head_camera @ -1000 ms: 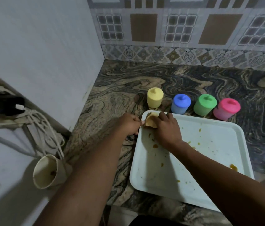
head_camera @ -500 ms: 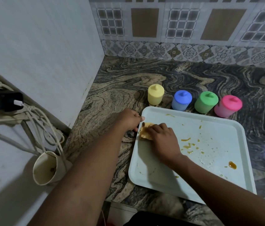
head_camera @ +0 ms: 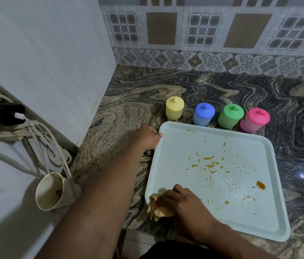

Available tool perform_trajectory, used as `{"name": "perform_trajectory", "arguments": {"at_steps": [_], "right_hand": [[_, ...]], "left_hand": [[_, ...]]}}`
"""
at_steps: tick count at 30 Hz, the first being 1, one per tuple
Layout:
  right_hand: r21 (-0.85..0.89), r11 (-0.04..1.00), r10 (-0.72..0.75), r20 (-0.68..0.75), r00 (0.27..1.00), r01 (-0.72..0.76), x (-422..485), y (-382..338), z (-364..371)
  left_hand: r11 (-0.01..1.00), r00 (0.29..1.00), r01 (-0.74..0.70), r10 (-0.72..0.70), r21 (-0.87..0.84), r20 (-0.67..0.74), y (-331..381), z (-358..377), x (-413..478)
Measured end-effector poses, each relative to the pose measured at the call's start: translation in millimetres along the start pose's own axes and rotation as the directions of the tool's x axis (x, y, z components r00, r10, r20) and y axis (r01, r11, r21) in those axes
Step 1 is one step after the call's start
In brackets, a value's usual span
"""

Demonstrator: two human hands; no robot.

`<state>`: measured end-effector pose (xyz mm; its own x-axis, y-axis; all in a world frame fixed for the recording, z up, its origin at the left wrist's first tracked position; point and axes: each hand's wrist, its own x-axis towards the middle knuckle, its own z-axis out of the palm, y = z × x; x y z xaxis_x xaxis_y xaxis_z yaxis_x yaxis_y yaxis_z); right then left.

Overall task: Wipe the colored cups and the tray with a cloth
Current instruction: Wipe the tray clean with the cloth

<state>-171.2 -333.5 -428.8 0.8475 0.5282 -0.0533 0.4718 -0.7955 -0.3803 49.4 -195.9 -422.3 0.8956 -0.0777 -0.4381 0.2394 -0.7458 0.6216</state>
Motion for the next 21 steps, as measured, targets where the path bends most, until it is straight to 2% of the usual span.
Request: {"name": "perform_trajectory", "arguments": {"at_steps": [4, 7, 8, 10, 13, 15, 16, 18, 21], "right_hand": [[0.206, 0.977, 0.029, 0.126, 0.992, -0.055, -9.6, 9.8, -20.7], [0.321, 0.928, 0.128, 0.197, 0.972, -0.188, -12.4, 28.7, -46.4], [0.373, 0.896, 0.183, 0.18, 0.966, -0.239, -11.5, 38.5, -55.7], [0.449, 0.845, 0.31, 0.034, 0.95, -0.292, -2.2, 64.5, -74.5], [0.383, 0.847, 0.485, -0.271, 0.831, -0.369, 26.8, 100.8, -99.2], [0.35, 0.842, 0.529, -0.392, 0.752, -0.41, 52.7, 116.0, -110.2], [0.332, 0.848, 0.525, -0.421, 0.74, -0.412, 65.2, 121.8, -111.5], [0.249, 0.885, 0.466, -0.436, 0.77, -0.394, 86.1, 131.2, -103.0], [0.048, 0.926, 0.366, -0.361, 0.858, -0.374, 98.1, 135.0, -75.5]], "left_hand": [[0.998, 0.999, -0.048, 0.049, 0.05, -0.023, -3.3, 5.0, -6.0], [0.993, 0.996, -0.061, 0.067, 0.1, -0.057, -5.4, 6.5, -9.7], [0.993, 0.996, -0.067, 0.074, 0.1, -0.058, -6.0, 7.1, -10.3], [0.991, 0.993, -0.081, 0.089, 0.105, -0.078, -7.4, 8.0, -11.9], [0.986, 0.983, -0.099, 0.118, 0.132, -0.142, -9.6, 12.3, -14.6], [0.979, 0.976, -0.098, 0.13, 0.177, -0.174, -10.0, 15.0, -16.4], [0.977, 0.974, -0.103, 0.137, 0.187, -0.179, -10.1, 15.6, -16.8], [0.977, 0.974, -0.111, 0.143, 0.181, -0.177, -9.9, 15.4, -16.4], [0.978, 0.977, -0.109, 0.138, 0.178, -0.161, -9.2, 15.2, -15.5]]}}
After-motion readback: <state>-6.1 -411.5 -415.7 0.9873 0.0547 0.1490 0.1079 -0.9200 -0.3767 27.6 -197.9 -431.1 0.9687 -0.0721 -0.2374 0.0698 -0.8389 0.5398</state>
